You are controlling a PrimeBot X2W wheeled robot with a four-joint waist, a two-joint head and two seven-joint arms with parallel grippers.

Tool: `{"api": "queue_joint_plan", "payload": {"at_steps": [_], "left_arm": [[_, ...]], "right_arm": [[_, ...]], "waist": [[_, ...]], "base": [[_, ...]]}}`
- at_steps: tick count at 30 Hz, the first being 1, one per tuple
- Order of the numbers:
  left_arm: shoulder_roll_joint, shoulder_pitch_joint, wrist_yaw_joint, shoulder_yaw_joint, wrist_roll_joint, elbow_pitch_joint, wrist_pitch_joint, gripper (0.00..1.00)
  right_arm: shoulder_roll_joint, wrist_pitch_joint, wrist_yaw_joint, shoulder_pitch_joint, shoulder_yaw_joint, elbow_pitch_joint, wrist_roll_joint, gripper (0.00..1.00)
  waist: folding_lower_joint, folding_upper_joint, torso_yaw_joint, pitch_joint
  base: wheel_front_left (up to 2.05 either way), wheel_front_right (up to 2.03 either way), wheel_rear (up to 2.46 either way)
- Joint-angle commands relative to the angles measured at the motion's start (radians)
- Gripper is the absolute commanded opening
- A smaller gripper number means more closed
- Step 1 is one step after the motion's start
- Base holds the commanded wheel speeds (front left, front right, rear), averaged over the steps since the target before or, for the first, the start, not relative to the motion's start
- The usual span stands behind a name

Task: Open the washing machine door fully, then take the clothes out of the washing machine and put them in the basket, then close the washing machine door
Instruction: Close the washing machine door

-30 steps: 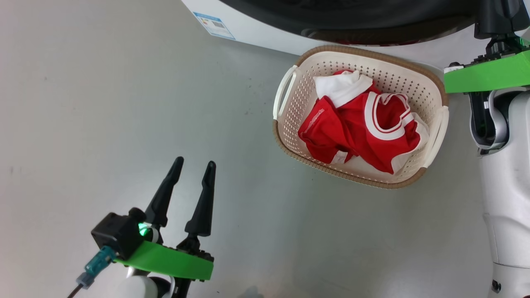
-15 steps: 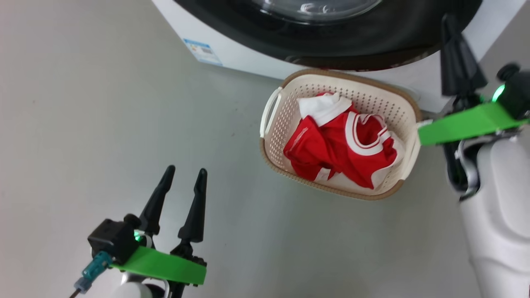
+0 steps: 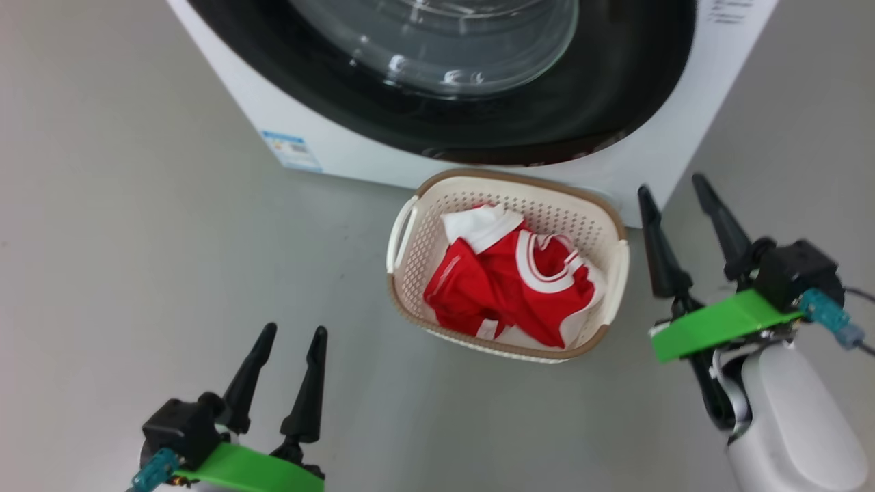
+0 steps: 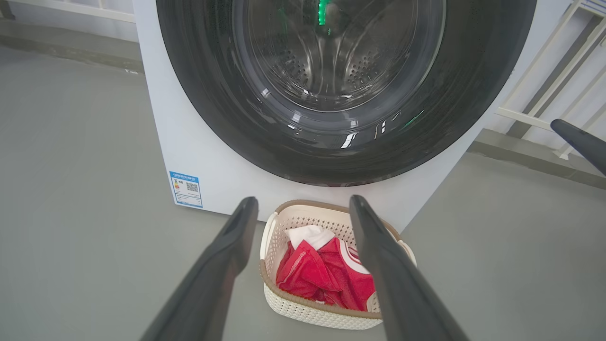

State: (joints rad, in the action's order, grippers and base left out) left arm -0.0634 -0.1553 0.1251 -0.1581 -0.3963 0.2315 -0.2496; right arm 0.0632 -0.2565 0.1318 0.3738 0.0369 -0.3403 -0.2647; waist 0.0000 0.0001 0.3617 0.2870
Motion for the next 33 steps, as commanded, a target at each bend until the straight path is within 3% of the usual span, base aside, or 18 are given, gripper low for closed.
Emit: {"api": "queue_joint_plan", "payload": {"at_steps": [1, 33], "left_arm": [[-0.031, 0.014, 0.006, 0.041, -0.002, -0.019, -0.012, 1.0], [-0.113, 0.108, 0.006, 0.102, 0.027, -0.096, -0.012, 1.0]], "right_arm": [[-0.012, -0.005, -0.001, -0.024, 0.026, 0.032, -0.015, 1.0], [-0.013, -0.005, -0.001, -0.371, -0.091, 0.143, -0.041, 1.0]], "waist": [[0.0, -0.0001, -0.046, -0.046], [0.0, -0.0001, -0.247, -0.152]], "base": [[0.0, 0.0, 0.0], [0.0, 0.0, 0.0]]}}
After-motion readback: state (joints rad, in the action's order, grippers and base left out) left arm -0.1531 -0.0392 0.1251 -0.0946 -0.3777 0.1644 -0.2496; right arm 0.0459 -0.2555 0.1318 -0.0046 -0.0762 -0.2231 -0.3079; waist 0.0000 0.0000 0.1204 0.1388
